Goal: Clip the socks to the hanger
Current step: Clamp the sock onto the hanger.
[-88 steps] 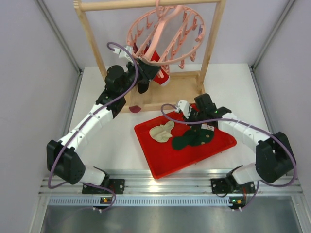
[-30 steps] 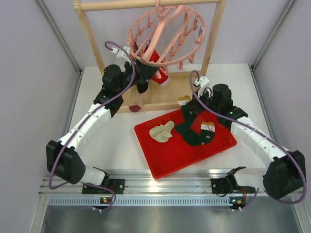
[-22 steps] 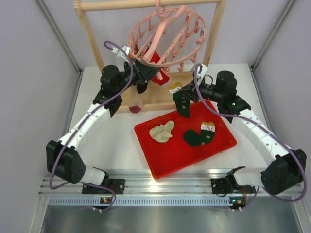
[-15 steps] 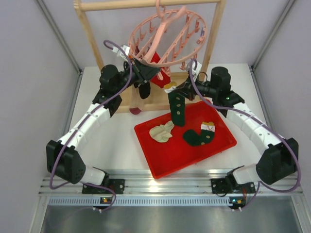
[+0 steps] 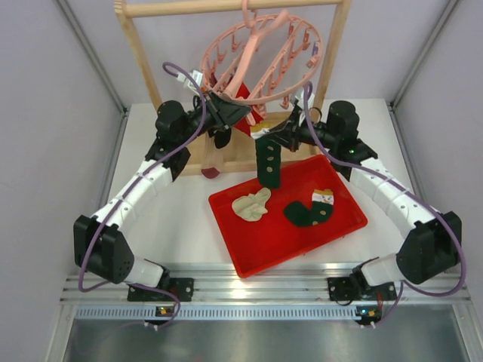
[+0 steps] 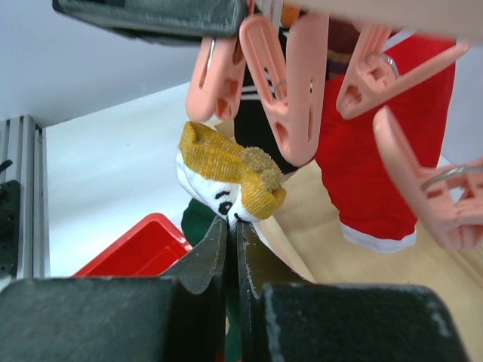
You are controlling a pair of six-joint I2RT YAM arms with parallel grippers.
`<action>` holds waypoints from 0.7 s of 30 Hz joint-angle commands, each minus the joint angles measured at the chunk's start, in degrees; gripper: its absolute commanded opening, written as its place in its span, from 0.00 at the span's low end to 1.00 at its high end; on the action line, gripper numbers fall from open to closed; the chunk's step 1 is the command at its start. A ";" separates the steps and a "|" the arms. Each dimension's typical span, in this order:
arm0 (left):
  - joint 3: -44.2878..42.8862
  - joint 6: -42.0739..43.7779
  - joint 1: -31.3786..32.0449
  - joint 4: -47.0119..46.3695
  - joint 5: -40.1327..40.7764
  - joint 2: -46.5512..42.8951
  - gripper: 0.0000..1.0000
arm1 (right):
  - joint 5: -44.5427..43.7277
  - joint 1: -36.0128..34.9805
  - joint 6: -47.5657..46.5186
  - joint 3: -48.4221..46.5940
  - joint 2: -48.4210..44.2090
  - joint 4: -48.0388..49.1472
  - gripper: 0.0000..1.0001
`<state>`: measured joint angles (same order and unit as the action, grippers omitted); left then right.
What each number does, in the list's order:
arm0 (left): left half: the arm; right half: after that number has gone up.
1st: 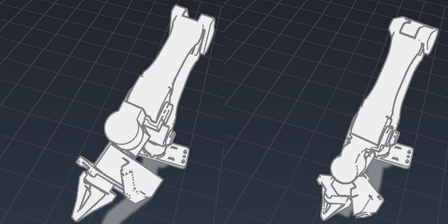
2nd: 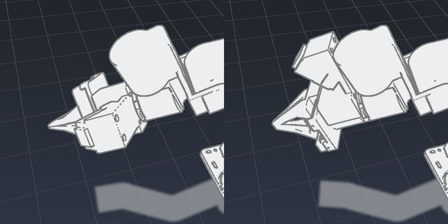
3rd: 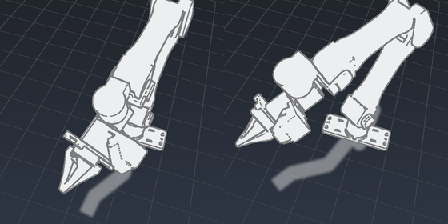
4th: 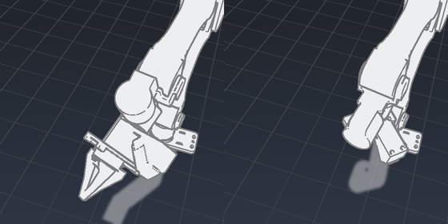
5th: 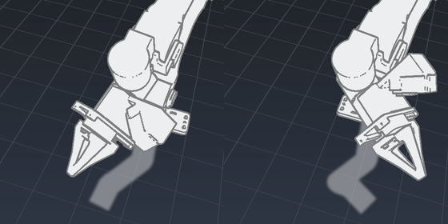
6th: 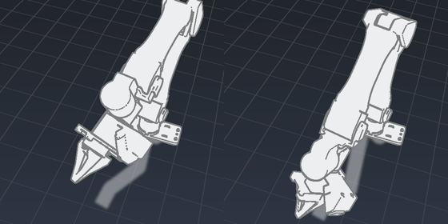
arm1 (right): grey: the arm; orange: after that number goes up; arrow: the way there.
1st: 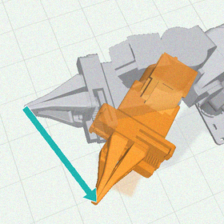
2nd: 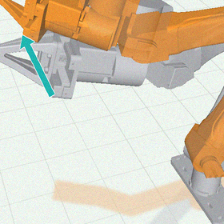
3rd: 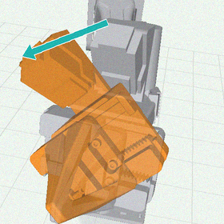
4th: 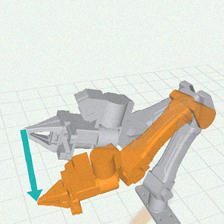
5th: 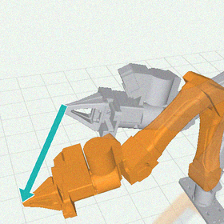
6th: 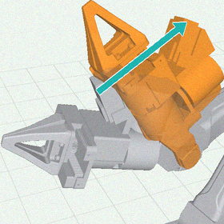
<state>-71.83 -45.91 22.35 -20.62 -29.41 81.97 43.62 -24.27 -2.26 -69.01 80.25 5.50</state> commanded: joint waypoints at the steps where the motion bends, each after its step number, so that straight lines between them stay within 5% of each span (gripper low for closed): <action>1: -0.24 -0.32 -0.46 -4.60 -1.26 0.38 0.00 | 1.82 -0.69 1.91 -3.76 0.61 5.57 0.00; 21: -0.24 -1.55 -0.46 -4.34 -1.53 0.82 0.00 | 1.56 -1.57 1.03 -6.13 2.63 3.29 0.00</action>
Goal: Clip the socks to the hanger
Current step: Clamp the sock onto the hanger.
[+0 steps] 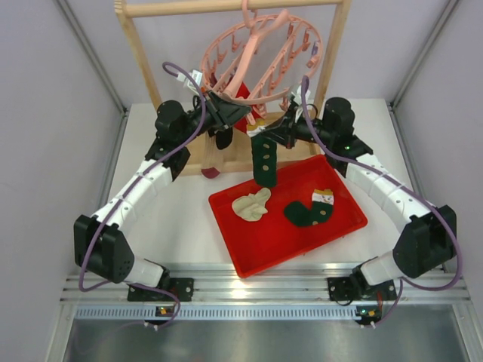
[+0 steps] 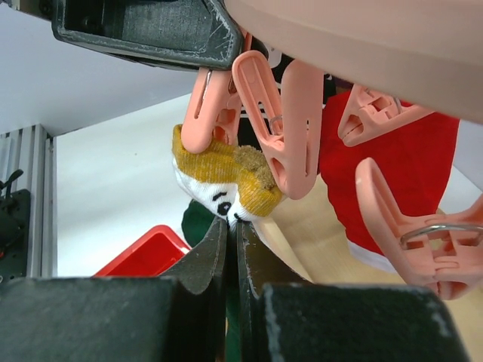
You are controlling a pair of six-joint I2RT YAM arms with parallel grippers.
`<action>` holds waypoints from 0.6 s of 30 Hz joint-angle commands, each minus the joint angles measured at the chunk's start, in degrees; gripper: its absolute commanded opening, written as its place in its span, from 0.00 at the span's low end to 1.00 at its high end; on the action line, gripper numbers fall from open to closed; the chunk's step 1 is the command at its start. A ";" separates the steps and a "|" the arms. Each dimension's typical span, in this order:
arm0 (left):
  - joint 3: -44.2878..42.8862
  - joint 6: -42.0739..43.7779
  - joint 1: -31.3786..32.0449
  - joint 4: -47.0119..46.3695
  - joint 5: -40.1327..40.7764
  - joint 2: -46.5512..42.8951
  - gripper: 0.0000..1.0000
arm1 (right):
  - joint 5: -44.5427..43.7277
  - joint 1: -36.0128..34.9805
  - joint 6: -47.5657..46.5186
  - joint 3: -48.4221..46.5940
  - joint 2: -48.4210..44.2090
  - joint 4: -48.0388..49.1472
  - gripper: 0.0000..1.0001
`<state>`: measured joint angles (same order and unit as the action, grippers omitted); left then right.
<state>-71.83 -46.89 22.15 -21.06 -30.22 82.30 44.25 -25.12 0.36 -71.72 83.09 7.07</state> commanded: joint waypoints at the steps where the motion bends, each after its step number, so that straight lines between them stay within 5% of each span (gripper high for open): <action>1: -0.32 -0.65 -0.27 -3.81 -0.81 0.40 0.00 | 0.84 -0.72 -1.50 -3.60 -0.03 1.63 0.00; 18: 0.11 -0.57 -0.27 -3.64 -2.57 0.58 0.00 | 0.75 -1.07 1.05 -7.82 1.90 1.19 0.00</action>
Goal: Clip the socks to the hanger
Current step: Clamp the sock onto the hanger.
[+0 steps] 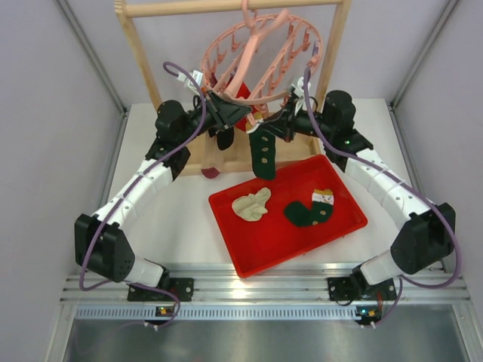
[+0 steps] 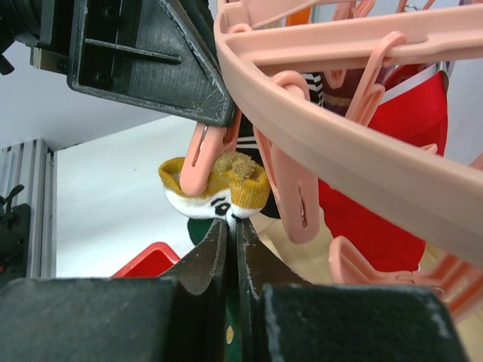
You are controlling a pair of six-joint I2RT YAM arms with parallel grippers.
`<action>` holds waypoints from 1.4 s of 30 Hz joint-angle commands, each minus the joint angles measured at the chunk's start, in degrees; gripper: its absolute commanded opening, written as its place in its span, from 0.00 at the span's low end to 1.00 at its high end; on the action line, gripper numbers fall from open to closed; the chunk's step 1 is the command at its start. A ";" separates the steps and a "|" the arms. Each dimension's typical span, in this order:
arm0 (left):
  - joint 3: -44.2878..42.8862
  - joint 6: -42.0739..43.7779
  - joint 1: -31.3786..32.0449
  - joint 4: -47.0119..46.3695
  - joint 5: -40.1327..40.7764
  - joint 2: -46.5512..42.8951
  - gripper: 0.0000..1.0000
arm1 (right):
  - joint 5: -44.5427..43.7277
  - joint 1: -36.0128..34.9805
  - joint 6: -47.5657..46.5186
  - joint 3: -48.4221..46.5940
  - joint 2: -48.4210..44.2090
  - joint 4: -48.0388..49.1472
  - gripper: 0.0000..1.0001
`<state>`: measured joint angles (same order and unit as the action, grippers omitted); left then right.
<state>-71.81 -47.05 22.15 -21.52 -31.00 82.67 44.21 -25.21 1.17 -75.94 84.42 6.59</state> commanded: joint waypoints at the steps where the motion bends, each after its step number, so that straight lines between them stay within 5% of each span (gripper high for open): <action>1: 0.09 -0.41 -0.27 -3.18 -1.78 0.21 0.00 | 0.88 -0.98 0.32 -3.86 0.48 1.76 0.00; 8: -0.35 -1.12 -0.18 -3.18 -1.87 0.91 0.04 | 1.59 -1.68 0.15 -4.30 0.39 2.55 0.00; 20: -1.40 -1.55 -1.23 -2.83 -0.11 0.03 0.56 | 1.15 -1.77 -0.73 -3.86 0.22 1.59 0.00; 25: -2.36 -2.00 -2.55 -3.09 0.42 -0.85 0.57 | 0.97 -1.86 -0.73 -3.25 0.57 1.50 0.00; 27: -2.72 -2.34 -3.25 -3.27 1.03 -0.85 0.49 | 0.88 -2.03 -0.55 -3.07 0.39 1.41 0.00; 29: -3.25 -2.26 -3.61 -3.44 1.64 -1.02 0.43 | 0.88 -2.12 -0.29 -2.63 0.13 0.80 0.12; 30: -3.25 -2.35 -3.87 -3.44 1.91 -1.02 0.36 | 0.62 -2.12 -0.38 -2.37 -0.22 0.36 0.26; 35: -3.60 -2.44 -4.92 -3.53 1.39 -0.94 0.33 | -2.45 -1.95 -2.66 2.11 -3.91 -0.35 0.62; 42: -2.19 -2.70 -5.01 -3.71 0.25 -1.29 0.32 | -8.34 -2.03 -1.70 3.61 -4.62 6.76 0.64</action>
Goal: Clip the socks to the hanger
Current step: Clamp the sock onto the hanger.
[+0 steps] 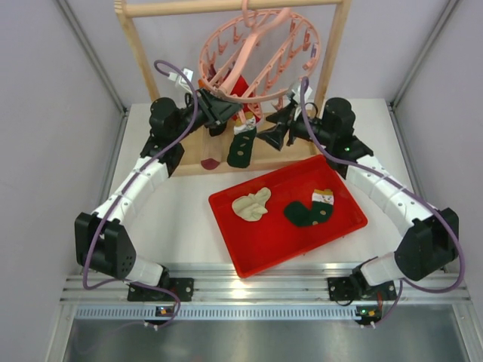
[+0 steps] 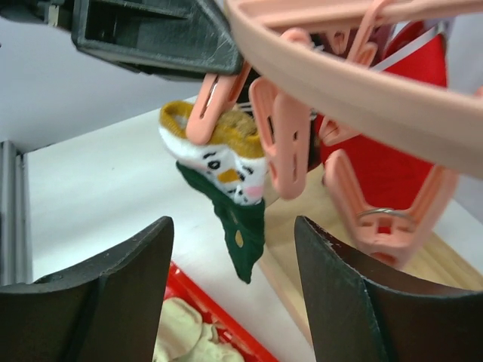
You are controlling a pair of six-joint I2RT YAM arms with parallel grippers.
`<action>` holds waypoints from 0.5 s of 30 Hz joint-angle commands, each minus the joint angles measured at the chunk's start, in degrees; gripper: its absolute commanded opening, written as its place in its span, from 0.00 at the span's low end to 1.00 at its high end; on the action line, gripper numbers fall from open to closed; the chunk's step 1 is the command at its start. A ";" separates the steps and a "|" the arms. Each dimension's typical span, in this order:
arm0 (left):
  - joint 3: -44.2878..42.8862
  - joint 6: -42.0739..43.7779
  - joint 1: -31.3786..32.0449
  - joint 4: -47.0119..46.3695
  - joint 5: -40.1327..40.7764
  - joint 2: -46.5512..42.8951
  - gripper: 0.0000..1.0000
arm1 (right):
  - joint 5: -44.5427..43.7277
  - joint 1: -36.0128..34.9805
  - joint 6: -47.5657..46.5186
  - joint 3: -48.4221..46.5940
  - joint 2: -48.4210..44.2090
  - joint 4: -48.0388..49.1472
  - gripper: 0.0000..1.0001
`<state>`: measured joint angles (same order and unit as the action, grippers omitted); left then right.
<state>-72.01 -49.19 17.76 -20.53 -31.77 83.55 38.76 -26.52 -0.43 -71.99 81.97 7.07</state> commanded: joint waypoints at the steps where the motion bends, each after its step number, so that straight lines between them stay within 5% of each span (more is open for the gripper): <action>1: -1.91 -0.56 -0.71 -4.69 0.75 -2.16 0.32 | -2.99 -0.81 -0.01 -0.87 -1.39 7.16 0.64; 15: -1.47 -0.91 -1.32 -4.51 -0.75 -2.69 0.29 | -2.99 -0.90 5.61 -5.00 6.53 18.77 0.61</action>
<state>-72.01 -49.58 16.95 -20.56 -33.06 83.48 36.01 -26.52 4.21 -73.43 87.48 20.56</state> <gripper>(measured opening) 0.327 0.599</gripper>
